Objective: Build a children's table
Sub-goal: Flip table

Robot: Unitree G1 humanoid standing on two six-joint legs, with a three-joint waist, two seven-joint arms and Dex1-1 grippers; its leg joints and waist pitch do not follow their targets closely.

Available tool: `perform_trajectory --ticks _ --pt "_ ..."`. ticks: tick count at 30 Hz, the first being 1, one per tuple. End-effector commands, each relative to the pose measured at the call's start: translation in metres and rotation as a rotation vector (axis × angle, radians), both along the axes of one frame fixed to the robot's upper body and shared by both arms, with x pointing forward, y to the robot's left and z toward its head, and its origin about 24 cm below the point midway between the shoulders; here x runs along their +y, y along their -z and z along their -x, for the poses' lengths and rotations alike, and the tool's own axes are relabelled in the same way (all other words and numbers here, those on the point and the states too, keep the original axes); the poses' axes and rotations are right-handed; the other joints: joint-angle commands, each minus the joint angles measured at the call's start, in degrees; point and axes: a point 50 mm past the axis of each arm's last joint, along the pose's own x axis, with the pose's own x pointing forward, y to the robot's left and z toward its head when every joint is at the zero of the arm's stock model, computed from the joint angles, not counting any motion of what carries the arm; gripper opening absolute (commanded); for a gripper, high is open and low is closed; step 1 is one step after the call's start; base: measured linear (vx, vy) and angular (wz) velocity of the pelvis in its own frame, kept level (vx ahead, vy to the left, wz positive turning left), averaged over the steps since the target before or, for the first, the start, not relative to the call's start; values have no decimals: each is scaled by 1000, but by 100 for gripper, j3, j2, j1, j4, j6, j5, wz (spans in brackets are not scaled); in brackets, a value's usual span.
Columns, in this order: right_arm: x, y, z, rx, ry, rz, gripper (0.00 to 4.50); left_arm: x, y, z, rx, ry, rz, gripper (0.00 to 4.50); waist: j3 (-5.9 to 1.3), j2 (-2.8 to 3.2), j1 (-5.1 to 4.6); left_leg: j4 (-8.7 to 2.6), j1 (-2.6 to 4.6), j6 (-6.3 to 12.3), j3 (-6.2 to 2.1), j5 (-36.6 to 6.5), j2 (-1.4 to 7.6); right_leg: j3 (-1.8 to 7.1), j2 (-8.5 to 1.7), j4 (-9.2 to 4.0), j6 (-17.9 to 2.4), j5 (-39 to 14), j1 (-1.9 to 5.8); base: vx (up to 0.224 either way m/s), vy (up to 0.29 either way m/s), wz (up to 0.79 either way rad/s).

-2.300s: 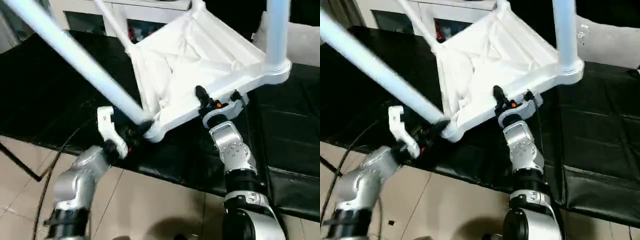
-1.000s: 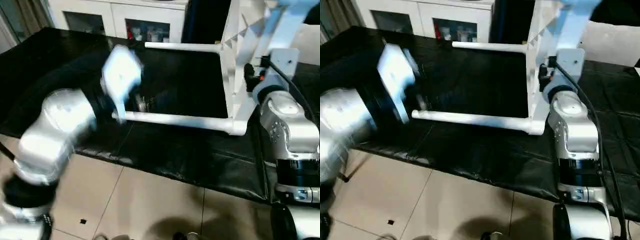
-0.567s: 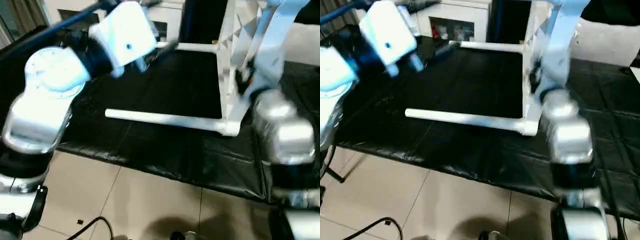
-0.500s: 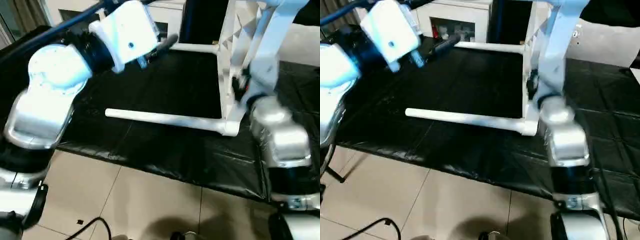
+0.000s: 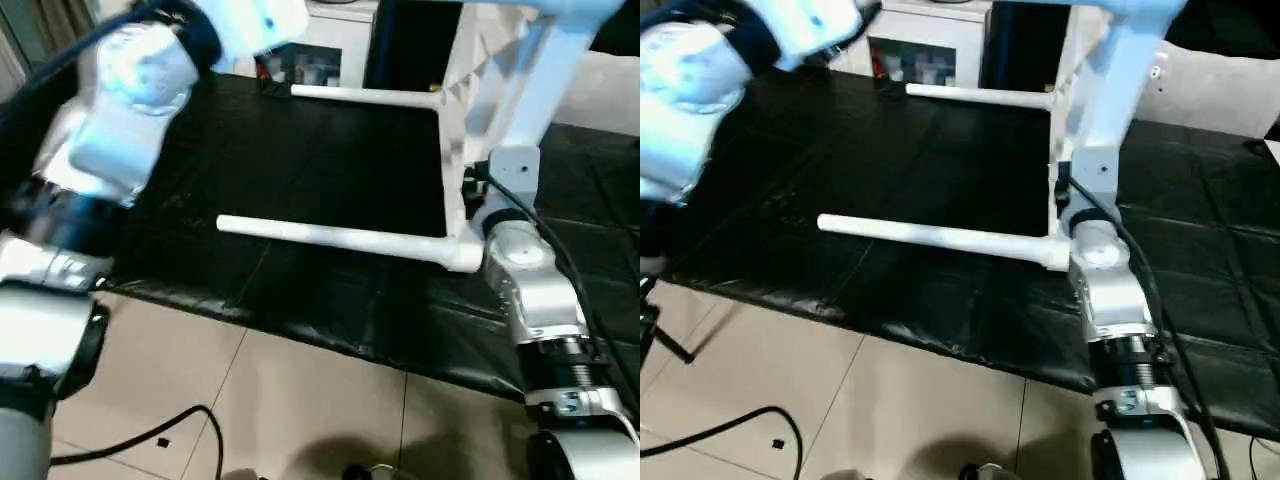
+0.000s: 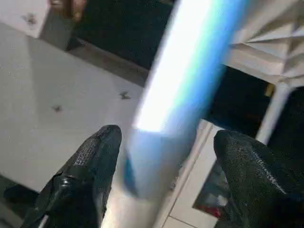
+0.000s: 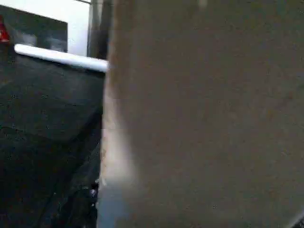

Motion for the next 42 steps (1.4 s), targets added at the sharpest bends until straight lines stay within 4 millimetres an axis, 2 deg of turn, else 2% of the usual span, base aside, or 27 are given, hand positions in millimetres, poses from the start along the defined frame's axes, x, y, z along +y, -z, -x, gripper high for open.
perform_trajectory --ticks 1,2,6,11,13,17,19,20,22,23,24,26,28,29,30,31,32,33,34,36,38,39,40,42 --pt "-1 -5 -3 -24 7 23 208 -2 -3 -3 -14 -2 -11 359 -509 57 51 -344 -67 356 -163 533 389 460 -692 -346 200 -1154 585 0 0 0" --pt "-1 -7 -3 -30 4 30 207 -1 -3 -3 -13 -3 0 330 -507 46 48 -344 -59 357 -161 533 404 466 -695 -355 164 -1145 575 0 0 0" --pt "2 -11 -4 -48 -14 57 205 1 -6 -8 -48 -23 75 310 -498 35 58 -348 -54 359 -139 425 388 457 -685 -382 123 -1337 584 0 0 0" --pt "3 -16 -5 -69 -33 90 205 5 -7 -15 -46 -54 96 275 -506 31 71 -342 -64 406 -154 523 394 451 -679 -359 141 -1246 578 0 0 0" --pt "4 -18 -5 -73 -40 111 205 6 -7 -17 -42 -59 104 245 -497 22 77 -347 -58 421 -147 476 386 454 -682 -378 164 -1305 577 0 0 0" --pt "5 -26 -6 -90 -57 159 205 8 -7 -21 -34 -72 124 228 -501 14 106 -338 -71 471 -126 493 355 449 -669 -388 246 -1404 578 0 0 0" --pt "5 -34 -6 -99 -84 203 205 9 -7 -23 -20 -75 131 218 -498 30 123 -338 -65 486 -125 473 350 438 -662 -395 315 -1474 572 0 0 0" --pt "4 -38 -6 -102 -98 226 205 9 -8 -23 -12 -74 141 218 -491 16 125 -330 -74 514 -111 462 322 430 -637 -417 375 -1532 573 0 0 0" --pt "-2 -53 -6 -112 -121 276 205 12 -9 -24 24 -60 192 213 -492 21 143 -328 -78 541 -107 455 314 429 -637 -410 412 -1548 578 0 0 0" --pt "-8 -68 -7 -114 -151 332 205 14 -10 -24 68 -39 251 211 -494 45 161 -318 -70 619 -101 488 301 412 -610 -421 442 -1549 577 0 0 0" --pt "-14 -84 -8 -111 -188 396 205 17 -10 -24 123 -11 310 210 -513 66 171 -295 -88 682 -95 536 275 416 -593 -378 431 -1447 588 0 0 0" --pt "-20 -96 -9 -95 -229 452 205 20 -8 -25 161 -8 354 208 -493 35 190 -280 -110 813 -55 489 211 406 -567 -398 490 -1526 581 0 0 0" --pt "-30 -116 -9 -83 -261 501 205 26 -3 -25 216 -2 417 204 -499 69 211 -267 -137 902 -37 465 172 383 -545 -414 588 -1681 579 0 0 0" --pt "-30 -116 -9 -83 -261 501 205 26 -3 -25 216 -2 417 202 -495 94 212 -266 -136 934 -36 464 171 362 -523 -438 667 -1721 564 0 0 0" --pt "-38 -134 -10 -68 -291 544 205 31 3 -25 265 1 463 199 -487 124 208 -269 -121 937 -38 432 178 338 -499 -479 766 -1820 543 0 0 0" --pt "-39 -138 -10 -63 -298 557 205 33 4 -24 273 0 470 199 -491 127 204 -273 -108 917 -44 406 195 316 -503 -480 763 -1871 545 0 0 0" --pt "-45 -156 -10 -24 -344 616 205 37 13 -23 335 0 494 199 -497 133 199 -275 -88 893 -64 342 234 293 -513 -467 714 -1954 541 0 0 0" --pt "-47 -164 -9 -3 -364 637 205 38 18 -23 368 3 502 197 -482 129 217 -268 -64 929 -45 269 238 313 -501 -502 683 -2090 500 0 0 0" --pt "-48 -174 -9 6 -389 642 261 38 24 -22 409 7 522 193 -469 133 203 -270 -79 936 -45 234 237 314 -510 -492 658 -2133 504 0 0 0" --pt "-45 -199 -9 -7 -504 621 275 38 38 -20 516 13 572 190 -440 169 197 -263 -72 940 -29 64 233 291 -533 -531 542 -2442 490 0 0 0" --pt "-43 -204 -9 -12 -547 617 288 38 40 -20 535 10 590 185 -419 182 200 -268 -42 900 -20 -83 231 273 -527 -591 603 -2717 456 0 0 0" --pt "-40 -207 -10 -7 -587 640 312 38 40 -20 541 2 601 182 -411 185 188 -279 -28 860 -42 -137 266 256 -531 -612 614 -2779 446 0 0 0" --pt "-39 -209 -10 -12 -595 675 320 39 40 -20 539 -4 619 181 -407 196 184 -282 0 843 -51 -193 290 243 -530 -623 587 -2816 428 0 0 0" --pt "-35 -213 -12 -33 -624 725 335 40 39 -19 534 -16 642 180 -381 230 154 -308 86 762 -68 -515 385 198 -596 -677 424 -2961 413 0 0 0"
